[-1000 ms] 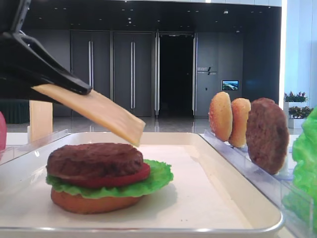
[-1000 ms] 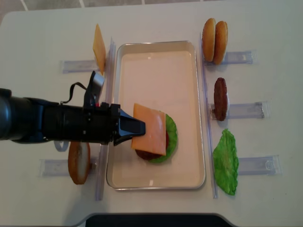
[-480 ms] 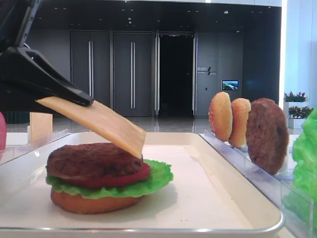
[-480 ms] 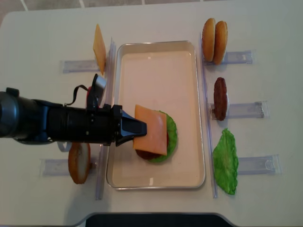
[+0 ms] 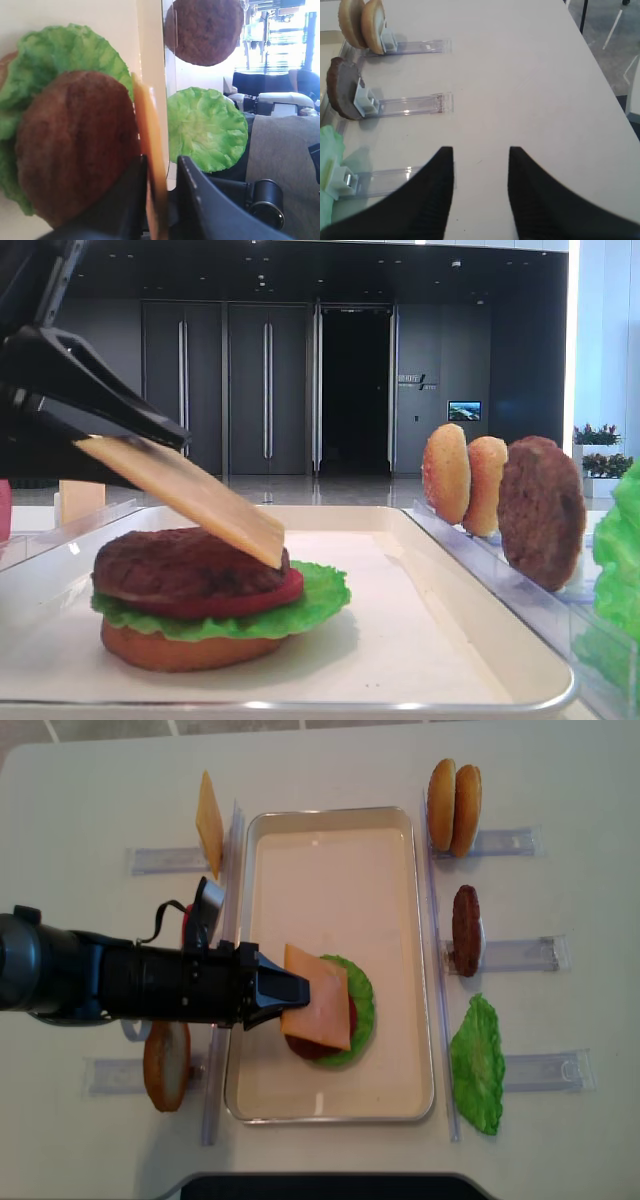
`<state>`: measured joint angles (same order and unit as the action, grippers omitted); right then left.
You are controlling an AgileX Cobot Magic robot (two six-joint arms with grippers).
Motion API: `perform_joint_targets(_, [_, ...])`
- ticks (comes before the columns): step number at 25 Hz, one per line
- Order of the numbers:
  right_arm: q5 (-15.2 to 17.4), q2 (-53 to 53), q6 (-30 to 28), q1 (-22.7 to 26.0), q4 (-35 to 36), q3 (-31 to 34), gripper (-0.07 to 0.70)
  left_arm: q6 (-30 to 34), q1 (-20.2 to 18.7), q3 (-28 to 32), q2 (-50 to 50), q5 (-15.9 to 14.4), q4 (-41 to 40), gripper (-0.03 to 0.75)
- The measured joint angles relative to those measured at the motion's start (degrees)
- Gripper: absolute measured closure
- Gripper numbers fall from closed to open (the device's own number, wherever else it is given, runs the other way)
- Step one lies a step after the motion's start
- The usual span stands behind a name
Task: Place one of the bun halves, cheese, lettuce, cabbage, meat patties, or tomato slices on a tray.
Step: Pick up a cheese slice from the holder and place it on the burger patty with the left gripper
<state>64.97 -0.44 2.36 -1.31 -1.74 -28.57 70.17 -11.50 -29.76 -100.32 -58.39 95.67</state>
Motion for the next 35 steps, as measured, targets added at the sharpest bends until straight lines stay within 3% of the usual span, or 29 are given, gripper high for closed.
perform_joint_targets(4, [0.0, 0.0, 0.0, 0.0, 0.0, 0.0, 0.346, -0.2, 0.0, 0.0, 0.0, 0.05, -0.11, 0.449])
perform_joint_targets(7, [0.0, 0.0, 0.0, 0.0, 0.0, 0.0, 0.346, -0.57, 0.0, 0.0, 0.0, 0.05, -1.18, 0.407])
perform_joint_targets(11, [0.0, 0.0, 0.0, 0.0, 0.0, 0.0, 0.346, -1.85, 0.79, 0.0, 0.0, 0.0, -2.58, 0.393])
perform_joint_targets(19, [0.0, 0.0, 0.0, 0.0, 0.0, 0.0, 0.346, -7.21, 7.64, 0.0, 4.88, -0.13, -7.31, 0.384])
perform_joint_targets(35, [0.0, 0.0, 0.0, 0.0, 0.0, 0.0, 0.346, -10.75, 7.78, 0.0, 6.28, 0.19, -11.41, 0.389])
